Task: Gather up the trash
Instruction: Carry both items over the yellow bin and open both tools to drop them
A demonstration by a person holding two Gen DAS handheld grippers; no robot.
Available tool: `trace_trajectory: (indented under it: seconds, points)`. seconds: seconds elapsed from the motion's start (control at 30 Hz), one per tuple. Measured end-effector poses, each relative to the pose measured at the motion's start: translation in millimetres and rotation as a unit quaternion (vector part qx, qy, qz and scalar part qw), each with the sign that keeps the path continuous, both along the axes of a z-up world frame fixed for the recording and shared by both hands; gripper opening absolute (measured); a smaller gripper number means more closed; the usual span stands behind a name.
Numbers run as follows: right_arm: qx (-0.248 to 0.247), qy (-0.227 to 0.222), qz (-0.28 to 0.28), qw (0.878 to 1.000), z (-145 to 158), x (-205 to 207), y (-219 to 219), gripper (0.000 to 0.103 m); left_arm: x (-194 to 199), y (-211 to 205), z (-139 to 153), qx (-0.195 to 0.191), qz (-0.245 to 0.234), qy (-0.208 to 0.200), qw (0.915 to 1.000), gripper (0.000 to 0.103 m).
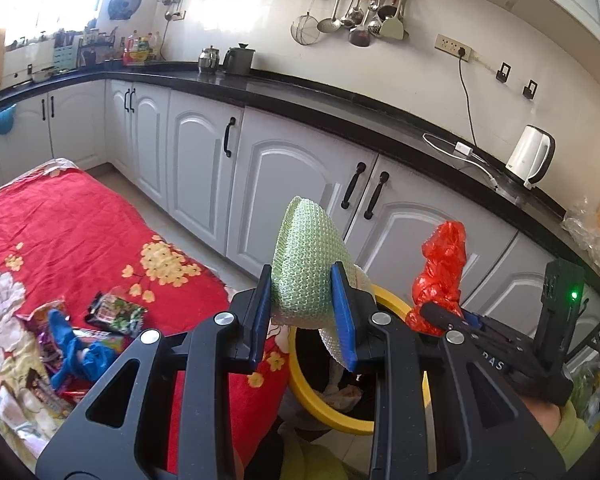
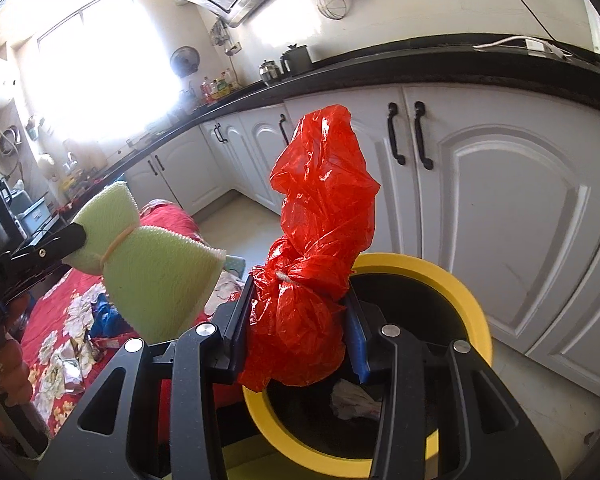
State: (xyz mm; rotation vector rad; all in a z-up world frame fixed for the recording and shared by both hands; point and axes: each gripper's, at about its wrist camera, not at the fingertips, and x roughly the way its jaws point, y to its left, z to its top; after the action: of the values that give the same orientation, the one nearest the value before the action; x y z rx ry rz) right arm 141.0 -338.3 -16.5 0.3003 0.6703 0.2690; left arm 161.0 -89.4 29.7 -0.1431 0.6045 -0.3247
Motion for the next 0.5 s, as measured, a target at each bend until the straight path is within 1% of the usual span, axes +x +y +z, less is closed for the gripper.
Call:
trace_trajectory:
  seconds: [0.23, 0.5]
  points:
    - [-0.004, 0.01, -0.013, 1.0, -10.4, -5.6, -11.9, 0.038, 10.6, -19.4, -7.6, 0.006, -0.004, 0.0, 1.0, 0.022]
    - [-0.003, 0.029, -0.02, 0.999, -29.1, -6.6, -21.5, 0.038, 21.5, -39.3, -20.0, 0.015, -0.01, 0.002, 0.9998, 0.022]
